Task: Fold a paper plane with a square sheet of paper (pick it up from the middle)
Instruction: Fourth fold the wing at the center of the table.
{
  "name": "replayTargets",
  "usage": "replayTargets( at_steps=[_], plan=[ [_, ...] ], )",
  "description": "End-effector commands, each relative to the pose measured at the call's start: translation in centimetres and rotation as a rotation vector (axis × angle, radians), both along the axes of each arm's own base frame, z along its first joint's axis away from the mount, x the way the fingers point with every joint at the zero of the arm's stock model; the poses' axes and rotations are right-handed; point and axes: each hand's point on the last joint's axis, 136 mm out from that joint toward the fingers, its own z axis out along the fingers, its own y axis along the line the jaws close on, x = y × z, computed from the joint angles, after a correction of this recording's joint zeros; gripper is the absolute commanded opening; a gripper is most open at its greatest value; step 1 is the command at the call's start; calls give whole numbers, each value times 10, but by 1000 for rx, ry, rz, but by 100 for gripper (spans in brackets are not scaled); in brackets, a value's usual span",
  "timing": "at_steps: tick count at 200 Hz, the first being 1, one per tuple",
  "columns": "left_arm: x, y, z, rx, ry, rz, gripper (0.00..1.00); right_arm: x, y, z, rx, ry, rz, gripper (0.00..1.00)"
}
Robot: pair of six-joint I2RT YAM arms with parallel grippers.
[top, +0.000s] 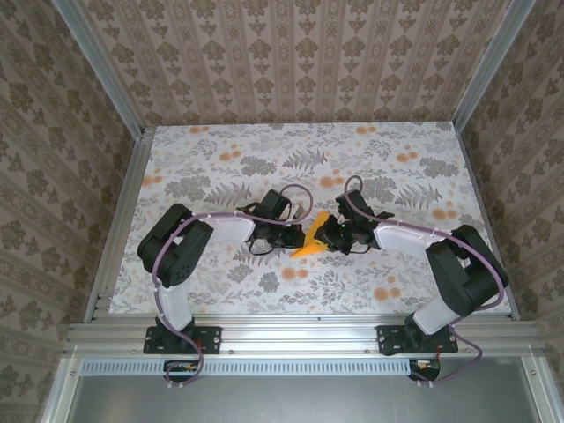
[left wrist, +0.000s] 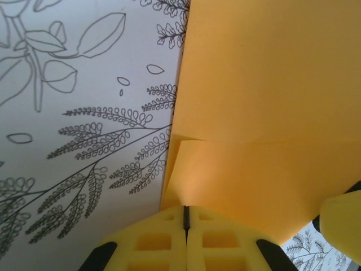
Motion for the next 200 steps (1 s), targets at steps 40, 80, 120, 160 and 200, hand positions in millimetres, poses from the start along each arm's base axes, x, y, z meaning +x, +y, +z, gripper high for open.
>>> replayTargets(
  at_steps=[40, 80, 120, 160, 200],
  plan=[
    [-2, -4, -5, 22, 3, -44, 8, 10, 5, -11, 2, 14, -41, 14],
    [-1, -6, 4, -3, -1, -46, 11, 12, 4, -15, -20, 14, -36, 17],
    [3, -7, 25, -54, -32, -31, 17, 11, 0, -16, -47, 18, -38, 19],
    [2, -8, 46, -132, -98, -44, 28, 11, -2, -14, -58, 19, -38, 21],
    [-2, -9, 35, -146, -117, -66, 32, 14, 0, -10, -51, 5, -37, 21]
  ],
)
